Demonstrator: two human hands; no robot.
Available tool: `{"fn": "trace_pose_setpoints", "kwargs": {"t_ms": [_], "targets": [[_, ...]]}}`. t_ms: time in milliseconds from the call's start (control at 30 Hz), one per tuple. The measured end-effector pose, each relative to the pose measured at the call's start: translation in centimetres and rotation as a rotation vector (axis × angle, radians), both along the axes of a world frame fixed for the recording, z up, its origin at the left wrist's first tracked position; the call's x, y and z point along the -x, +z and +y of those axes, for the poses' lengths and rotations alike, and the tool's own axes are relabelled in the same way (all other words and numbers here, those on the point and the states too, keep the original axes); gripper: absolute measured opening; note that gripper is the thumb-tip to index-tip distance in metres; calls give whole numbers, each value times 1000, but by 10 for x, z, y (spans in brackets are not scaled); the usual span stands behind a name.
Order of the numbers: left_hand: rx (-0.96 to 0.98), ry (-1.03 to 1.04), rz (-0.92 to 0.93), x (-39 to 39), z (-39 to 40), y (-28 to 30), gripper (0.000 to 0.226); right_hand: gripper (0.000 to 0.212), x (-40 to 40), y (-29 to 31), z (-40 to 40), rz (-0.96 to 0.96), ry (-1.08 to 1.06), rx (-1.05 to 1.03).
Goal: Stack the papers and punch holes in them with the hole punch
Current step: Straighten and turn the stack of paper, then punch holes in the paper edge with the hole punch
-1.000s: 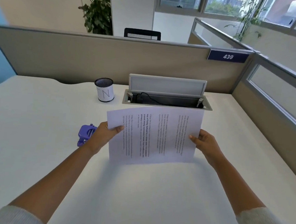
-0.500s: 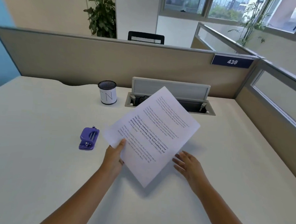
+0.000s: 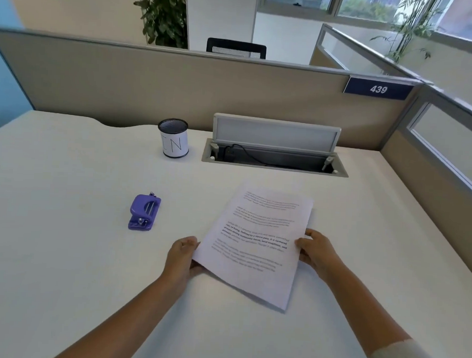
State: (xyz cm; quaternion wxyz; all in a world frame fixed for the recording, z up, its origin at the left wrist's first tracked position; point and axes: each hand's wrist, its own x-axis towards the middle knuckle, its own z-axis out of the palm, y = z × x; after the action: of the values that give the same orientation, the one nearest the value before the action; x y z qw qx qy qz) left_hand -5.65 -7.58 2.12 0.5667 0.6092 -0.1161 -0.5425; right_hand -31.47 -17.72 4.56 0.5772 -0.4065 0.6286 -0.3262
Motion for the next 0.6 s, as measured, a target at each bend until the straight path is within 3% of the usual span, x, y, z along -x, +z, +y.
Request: {"fn": "trace_pose_setpoints", "kwargs": {"t_ms": [167, 367, 600], "targets": [[-83, -161, -297, -7, 3, -1, 17, 31, 10, -3, -7, 109, 190, -53], [-121, -244, -758, 7, 7, -7, 25, 31, 8, -8, -6, 147, 231, -43], [-105, -259, -871, 12, 7, -10, 25, 30, 3, -7, -5, 271, 221, -13]]}}
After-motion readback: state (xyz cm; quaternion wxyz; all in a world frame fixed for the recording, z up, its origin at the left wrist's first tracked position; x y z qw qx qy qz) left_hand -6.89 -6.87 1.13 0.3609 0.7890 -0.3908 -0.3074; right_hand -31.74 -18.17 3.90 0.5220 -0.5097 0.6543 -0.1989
